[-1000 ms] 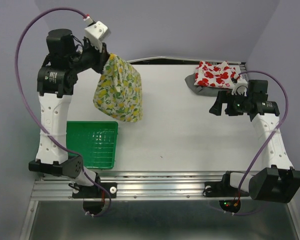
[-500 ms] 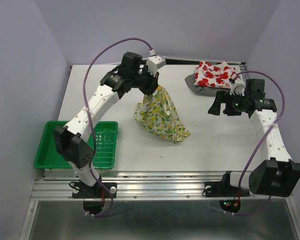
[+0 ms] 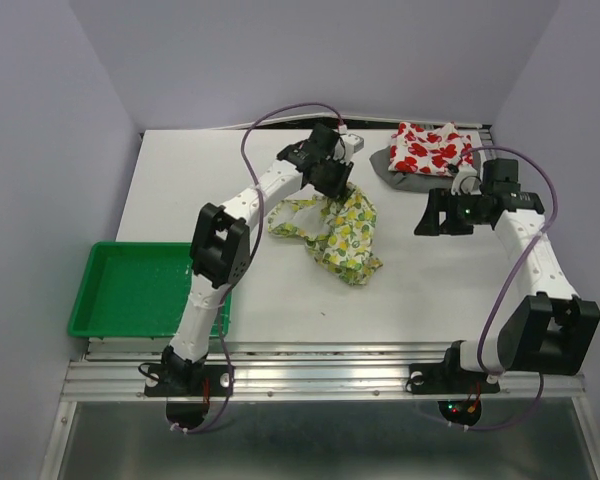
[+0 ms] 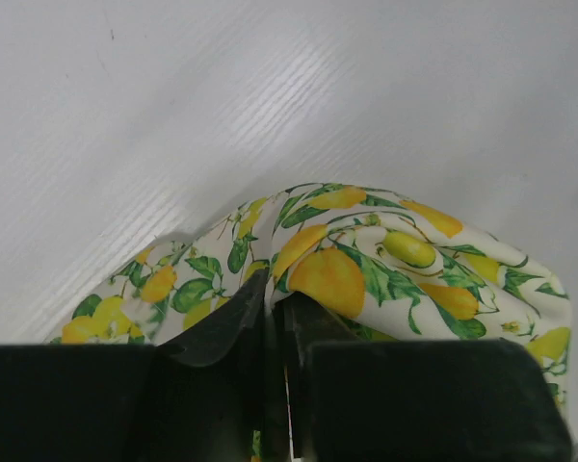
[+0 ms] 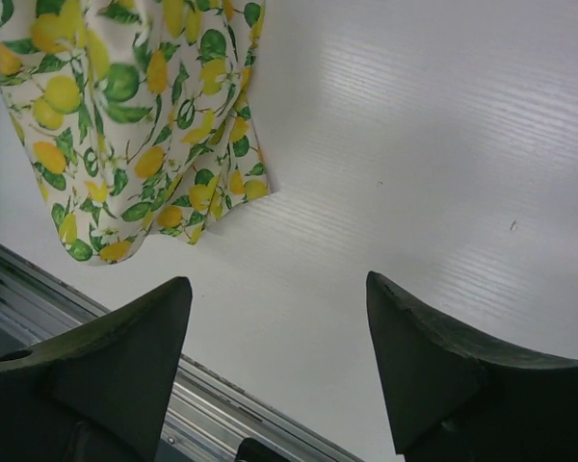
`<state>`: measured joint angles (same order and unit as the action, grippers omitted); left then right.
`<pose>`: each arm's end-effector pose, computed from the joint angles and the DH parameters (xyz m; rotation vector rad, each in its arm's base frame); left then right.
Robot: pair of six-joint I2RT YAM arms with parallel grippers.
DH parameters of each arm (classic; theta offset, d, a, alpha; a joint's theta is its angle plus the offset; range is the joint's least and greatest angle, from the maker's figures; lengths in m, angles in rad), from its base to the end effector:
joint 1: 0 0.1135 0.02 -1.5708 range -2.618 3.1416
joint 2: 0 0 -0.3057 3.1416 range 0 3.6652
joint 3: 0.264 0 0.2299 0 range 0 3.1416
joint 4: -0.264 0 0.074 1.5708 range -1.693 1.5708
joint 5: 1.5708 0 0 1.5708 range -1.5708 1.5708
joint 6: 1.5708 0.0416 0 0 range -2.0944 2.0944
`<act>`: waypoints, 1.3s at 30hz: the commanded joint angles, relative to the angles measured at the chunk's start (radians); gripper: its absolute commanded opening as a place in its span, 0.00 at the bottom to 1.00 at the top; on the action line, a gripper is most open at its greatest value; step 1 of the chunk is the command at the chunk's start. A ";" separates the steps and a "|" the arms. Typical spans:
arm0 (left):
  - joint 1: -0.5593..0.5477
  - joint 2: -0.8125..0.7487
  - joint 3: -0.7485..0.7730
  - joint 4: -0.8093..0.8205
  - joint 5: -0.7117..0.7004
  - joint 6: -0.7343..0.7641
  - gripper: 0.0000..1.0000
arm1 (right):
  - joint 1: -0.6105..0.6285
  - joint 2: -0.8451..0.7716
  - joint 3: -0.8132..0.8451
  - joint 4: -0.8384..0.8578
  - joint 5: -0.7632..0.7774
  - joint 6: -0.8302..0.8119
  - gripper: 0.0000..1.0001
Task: Fold and stack the skirts
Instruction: Move the skirt to the center of the board, then flatten the skirt out
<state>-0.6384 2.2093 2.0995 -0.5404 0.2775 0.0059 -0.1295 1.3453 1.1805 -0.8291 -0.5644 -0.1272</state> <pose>0.4109 -0.3191 0.3253 0.8664 2.1000 -0.6502 0.2408 -0.0089 0.3427 -0.2069 2.4382 0.6084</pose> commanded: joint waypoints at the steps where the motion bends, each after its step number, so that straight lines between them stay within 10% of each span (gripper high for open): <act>1: 0.032 0.027 0.076 -0.076 0.021 0.048 0.36 | 0.014 0.017 -0.027 -0.047 -0.074 -0.086 0.77; 10: 0.170 -0.236 -0.108 -0.058 0.138 0.158 0.87 | 0.159 0.040 -0.166 0.022 -0.048 -0.112 0.83; 19: 0.158 -0.684 -0.668 0.069 0.140 0.357 0.87 | 0.200 0.025 -0.208 0.042 -0.017 -0.153 0.89; 26: -0.148 -0.951 -1.195 0.319 -0.145 0.539 0.87 | 0.200 0.055 -0.202 0.056 0.029 -0.147 0.87; 39: -0.386 -0.761 -1.178 0.710 -0.543 0.603 0.77 | 0.200 0.069 -0.186 0.059 0.097 -0.112 0.84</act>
<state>-1.0039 1.4117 0.8658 -0.0010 -0.1188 0.5808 0.0616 1.4147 0.9668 -0.7990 -0.4866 -0.2543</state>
